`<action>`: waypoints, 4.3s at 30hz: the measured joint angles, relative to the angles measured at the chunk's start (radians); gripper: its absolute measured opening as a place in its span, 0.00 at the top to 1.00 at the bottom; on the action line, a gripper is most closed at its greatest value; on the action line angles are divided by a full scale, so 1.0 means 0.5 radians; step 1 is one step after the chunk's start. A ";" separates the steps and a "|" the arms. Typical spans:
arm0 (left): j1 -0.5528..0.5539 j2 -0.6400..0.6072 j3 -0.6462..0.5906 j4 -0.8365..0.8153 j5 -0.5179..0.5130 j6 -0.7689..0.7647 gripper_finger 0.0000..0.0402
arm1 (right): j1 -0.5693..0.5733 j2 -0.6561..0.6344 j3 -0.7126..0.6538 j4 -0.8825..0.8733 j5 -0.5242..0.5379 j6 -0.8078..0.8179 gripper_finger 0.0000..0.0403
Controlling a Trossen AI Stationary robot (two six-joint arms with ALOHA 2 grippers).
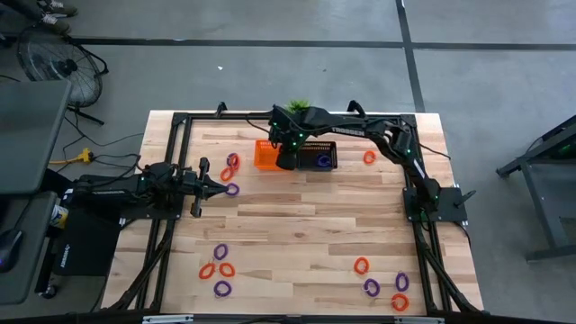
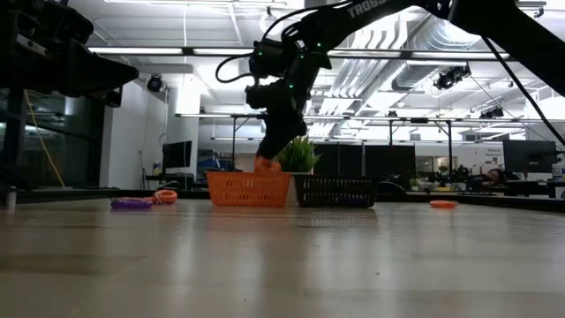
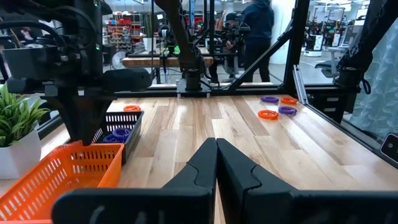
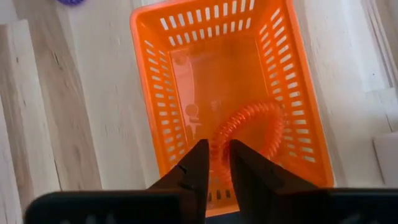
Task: Sort spring keychains into baskets
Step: Put the orange spring keychain into the orange basket
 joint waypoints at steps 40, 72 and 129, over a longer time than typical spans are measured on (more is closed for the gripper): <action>0.000 0.001 0.001 0.000 0.000 0.000 1.00 | -0.145 -0.747 -0.471 -0.906 0.207 0.056 0.61; 0.000 0.000 0.001 0.000 0.001 0.001 1.00 | -0.746 -1.346 -2.031 0.032 0.345 1.165 0.55; 0.000 0.001 0.001 0.000 0.000 0.001 1.00 | -0.730 -1.261 -2.022 0.044 0.077 0.962 0.96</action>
